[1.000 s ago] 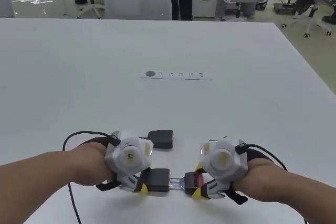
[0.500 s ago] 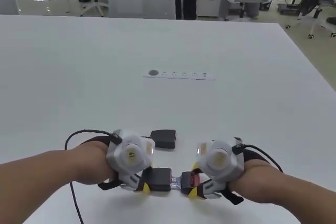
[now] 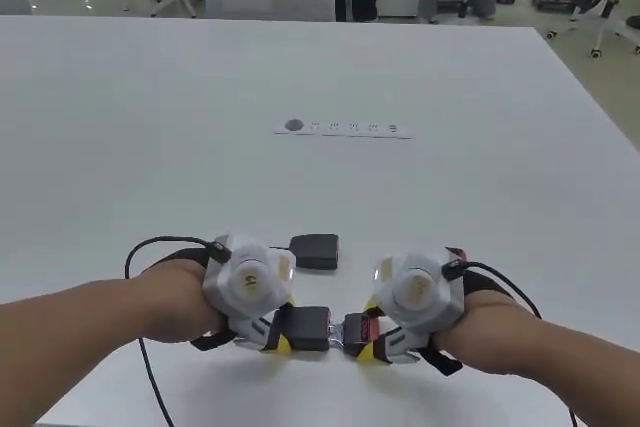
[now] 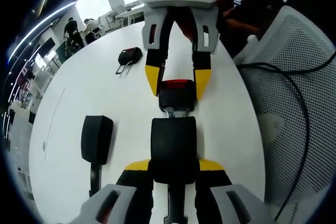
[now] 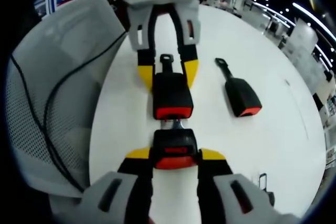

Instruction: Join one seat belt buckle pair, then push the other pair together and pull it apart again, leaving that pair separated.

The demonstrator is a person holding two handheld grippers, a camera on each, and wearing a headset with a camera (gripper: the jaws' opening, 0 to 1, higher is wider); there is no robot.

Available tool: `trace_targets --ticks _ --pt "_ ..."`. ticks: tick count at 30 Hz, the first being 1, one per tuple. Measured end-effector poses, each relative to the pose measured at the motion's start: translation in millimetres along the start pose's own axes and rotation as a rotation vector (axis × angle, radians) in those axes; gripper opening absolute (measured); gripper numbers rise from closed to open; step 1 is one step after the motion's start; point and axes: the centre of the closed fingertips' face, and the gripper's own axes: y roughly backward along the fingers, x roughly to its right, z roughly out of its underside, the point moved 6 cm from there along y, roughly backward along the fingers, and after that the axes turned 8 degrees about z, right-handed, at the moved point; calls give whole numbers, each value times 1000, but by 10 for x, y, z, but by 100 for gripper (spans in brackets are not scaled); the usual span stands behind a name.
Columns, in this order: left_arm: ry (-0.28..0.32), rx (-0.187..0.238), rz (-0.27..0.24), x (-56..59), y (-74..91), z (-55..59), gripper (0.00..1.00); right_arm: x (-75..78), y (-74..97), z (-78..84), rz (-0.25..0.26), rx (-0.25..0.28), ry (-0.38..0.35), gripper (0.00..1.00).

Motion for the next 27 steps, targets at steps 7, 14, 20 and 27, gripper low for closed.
trace_targets --ticks 7,14,20,27 --pt "-3 -5 7 1 -13 8 29 -14 -4 -7 -1 -4 4 29" --pt "5 -20 10 8 -16 -3 30 -13 -13 -57 2 -7 38 29" --pt "20 1 1 11 -6 13 29 -16 -46 -84 2 11 6 29" --pt "32 -12 -3 2 -17 18 29 13 -113 -107 9 11 -8 29"
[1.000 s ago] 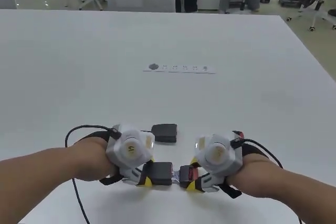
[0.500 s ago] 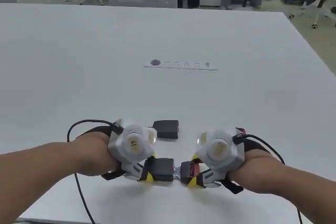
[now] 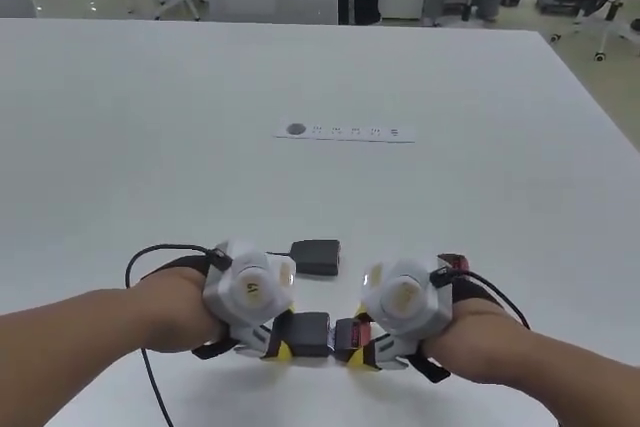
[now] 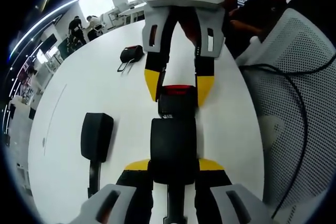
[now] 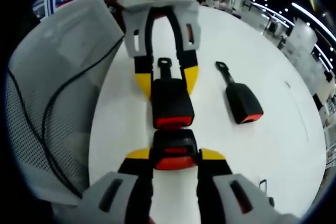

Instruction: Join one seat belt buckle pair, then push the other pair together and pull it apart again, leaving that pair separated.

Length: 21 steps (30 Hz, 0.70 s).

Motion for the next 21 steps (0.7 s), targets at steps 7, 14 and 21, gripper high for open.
trace_targets --ticks 7,14,21 --pt "3 4 -3 -25 -18 6 29 -27 21 -5 12 -3 5 29" --pt "3 42 -14 -22 -7 -1 29 -42 58 50 12 3 -9 29" --pt "5 59 -12 -18 2 3 29 -53 83 40 9 13 -37 30"
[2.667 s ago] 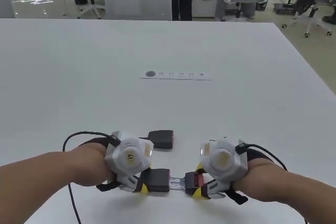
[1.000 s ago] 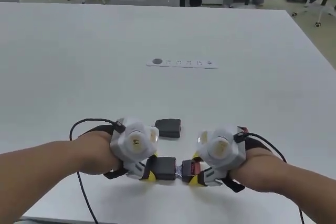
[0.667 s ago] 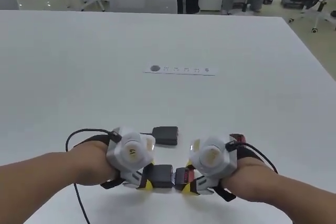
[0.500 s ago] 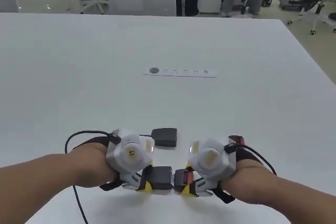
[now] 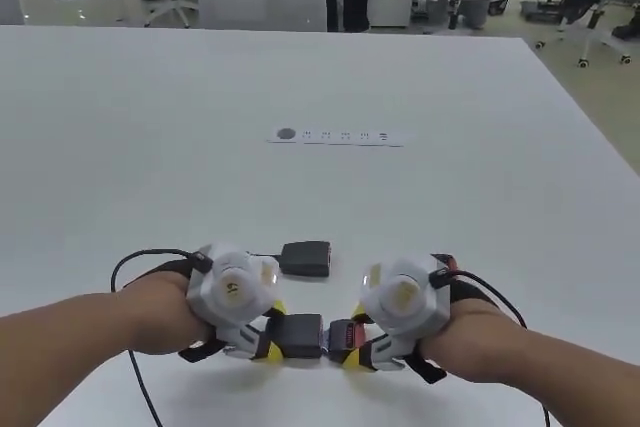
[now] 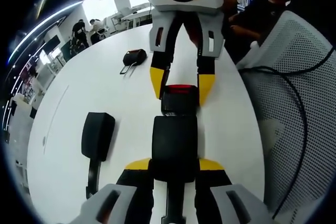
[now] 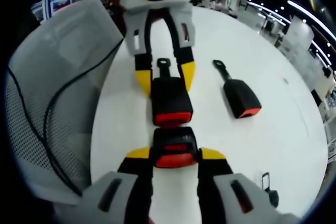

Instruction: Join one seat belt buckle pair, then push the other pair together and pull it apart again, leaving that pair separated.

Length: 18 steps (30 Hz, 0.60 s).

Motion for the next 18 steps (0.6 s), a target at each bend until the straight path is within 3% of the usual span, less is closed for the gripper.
trace_targets --ticks 14,18 --pt "-11 2 -6 31 24 -1 32 -19 12 -4 -10 15 34 33" --pt "5 -19 -12 33 17 -11 32 -8 13 3 -16 24 23 34"
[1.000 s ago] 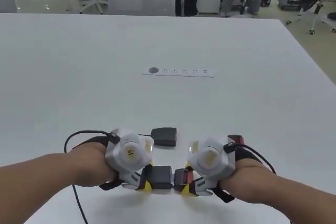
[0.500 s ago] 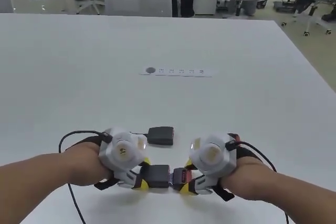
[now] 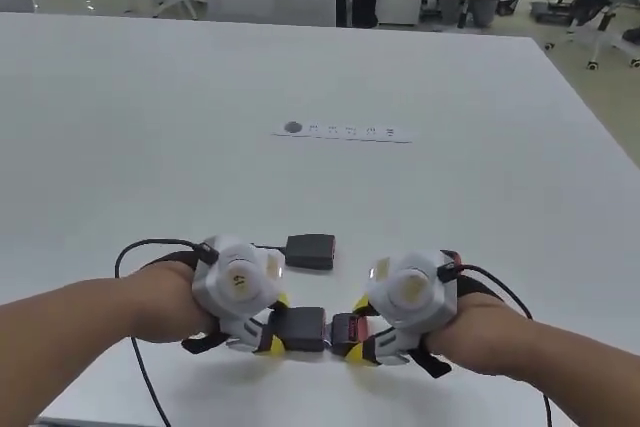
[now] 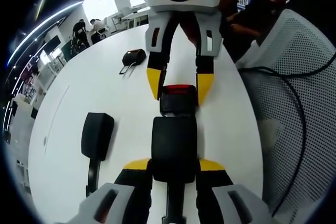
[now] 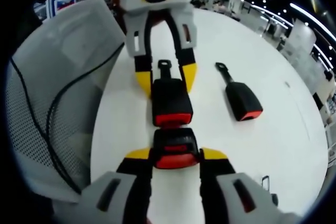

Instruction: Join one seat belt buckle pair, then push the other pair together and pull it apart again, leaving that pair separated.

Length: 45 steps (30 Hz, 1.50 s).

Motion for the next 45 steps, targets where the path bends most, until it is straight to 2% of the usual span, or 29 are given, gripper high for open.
trace_targets --ticks 6,12,16,18,26,28,31,34,37,39,41,45 --pt "8 -32 7 22 -6 -13 33 -29 14 24 7 0 -8 37" --pt "-4 -19 -2 38 -15 -1 33 -31 16 92 24 2 -25 40" --pt "-55 -50 -6 93 17 1 37 -51 74 28 39 16 -13 41" --pt "-58 -43 -5 104 51 -24 40 -52 113 -5 42 18 0 41" --pt "-25 44 -40 55 290 -208 45 -10 302 -93 50 20 -3 40" --pt "-33 47 -38 36 328 -231 46 26 345 -112 56 23 3 40" --pt "-36 41 -46 -49 386 -238 47 99 390 -107 68 30 -8 40" --pt "-38 52 -76 -192 465 -245 48 189 424 -48 78 30 -22 41" --pt "-32 59 -109 -366 546 -256 49 318 468 70 100 24 -27 41" --pt "-19 67 -115 -434 561 -252 51 378 481 121 110 20 -26 41" --pt "-2 76 -120 -566 565 -229 51 504 531 235 129 17 -38 41" --pt "-16 48 -117 -699 522 -181 53 673 587 409 150 -1 -45 43"
